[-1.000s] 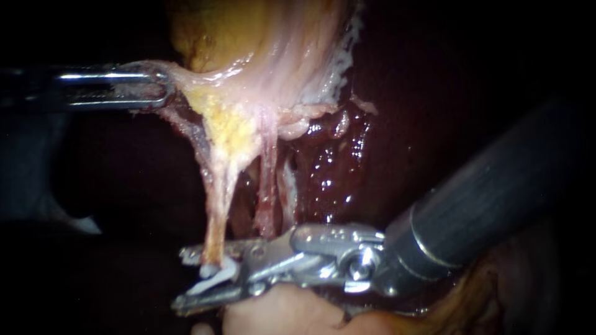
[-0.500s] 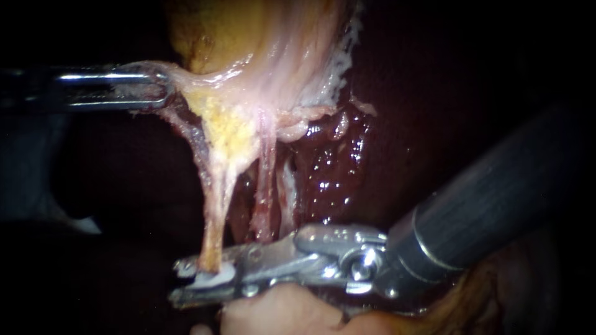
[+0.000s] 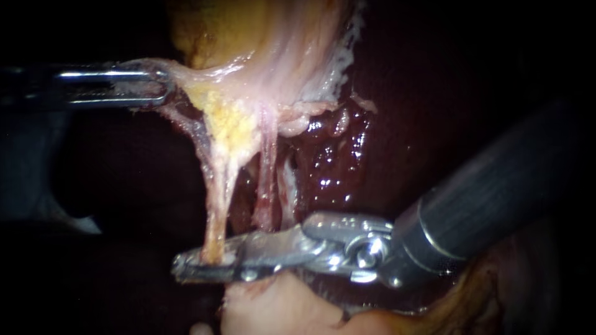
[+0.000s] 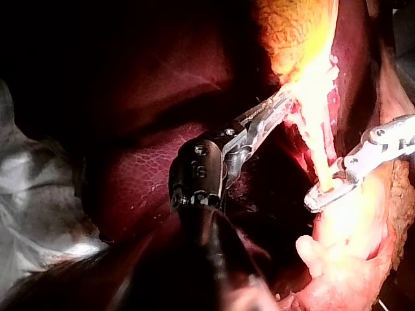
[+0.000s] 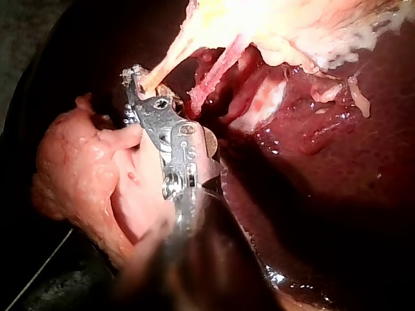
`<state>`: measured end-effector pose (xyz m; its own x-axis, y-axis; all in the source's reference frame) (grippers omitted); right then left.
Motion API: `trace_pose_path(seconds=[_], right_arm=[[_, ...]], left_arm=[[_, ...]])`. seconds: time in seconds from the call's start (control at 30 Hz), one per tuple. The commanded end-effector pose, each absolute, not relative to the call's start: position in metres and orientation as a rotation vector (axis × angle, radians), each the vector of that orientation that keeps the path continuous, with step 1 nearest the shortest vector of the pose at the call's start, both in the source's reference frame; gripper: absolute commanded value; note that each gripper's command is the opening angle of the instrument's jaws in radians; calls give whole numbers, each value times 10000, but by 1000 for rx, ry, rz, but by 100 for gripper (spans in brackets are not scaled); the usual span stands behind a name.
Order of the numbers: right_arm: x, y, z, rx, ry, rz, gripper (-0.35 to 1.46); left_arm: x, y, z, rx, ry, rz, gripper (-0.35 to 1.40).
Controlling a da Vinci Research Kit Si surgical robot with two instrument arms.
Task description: Clipping second clip left tube
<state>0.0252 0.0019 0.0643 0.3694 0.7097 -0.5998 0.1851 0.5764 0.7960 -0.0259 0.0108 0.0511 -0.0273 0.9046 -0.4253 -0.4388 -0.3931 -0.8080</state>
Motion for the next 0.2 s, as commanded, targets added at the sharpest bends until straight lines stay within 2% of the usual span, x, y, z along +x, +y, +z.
trace_pose_path(seconds=[0.03, 0.2], right_arm=[[252, 19, 644, 935, 1177, 408, -35], [252, 18, 645, 934, 1177, 406, -35]], left_arm=[[-259, 108, 512, -1185, -576, 1637, -35], [-260, 109, 512, -1185, -576, 1637, -35]])
